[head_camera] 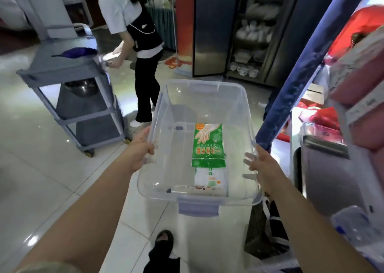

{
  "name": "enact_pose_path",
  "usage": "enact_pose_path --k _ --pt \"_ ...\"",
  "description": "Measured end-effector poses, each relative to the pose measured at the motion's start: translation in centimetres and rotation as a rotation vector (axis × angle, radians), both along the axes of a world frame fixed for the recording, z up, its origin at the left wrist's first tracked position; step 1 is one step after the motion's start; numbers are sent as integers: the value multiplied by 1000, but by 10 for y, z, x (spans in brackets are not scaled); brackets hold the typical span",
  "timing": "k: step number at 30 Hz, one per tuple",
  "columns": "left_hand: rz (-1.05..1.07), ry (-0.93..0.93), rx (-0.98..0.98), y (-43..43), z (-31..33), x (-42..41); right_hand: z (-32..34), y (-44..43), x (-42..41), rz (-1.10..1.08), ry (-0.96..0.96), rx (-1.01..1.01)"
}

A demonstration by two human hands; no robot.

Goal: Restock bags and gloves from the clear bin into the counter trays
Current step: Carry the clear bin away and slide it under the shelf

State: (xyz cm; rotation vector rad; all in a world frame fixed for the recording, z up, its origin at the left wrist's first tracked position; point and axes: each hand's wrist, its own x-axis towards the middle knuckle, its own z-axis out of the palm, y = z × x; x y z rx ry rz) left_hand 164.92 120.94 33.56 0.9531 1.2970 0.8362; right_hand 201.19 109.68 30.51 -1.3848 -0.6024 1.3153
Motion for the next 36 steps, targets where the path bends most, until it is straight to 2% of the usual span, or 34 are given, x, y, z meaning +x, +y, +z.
enact_pose_path --k 10,17,22,28,36 --pt "-229 71 -37 276 -10 45 -8 183 -15 -241 -16 -40" --pt "-398 117 -78 423 -39 134 -40 269 19 -455 29 -78" --pt "-475 143 -110 507 -66 209 -75 328 61 -599 85 -139" --pt "-588 169 -178 593 -91 279 -85 382 90 -764 150 -186" --pt "-986 225 -206 689 -133 389 -106 431 90 -1077 190 -225"
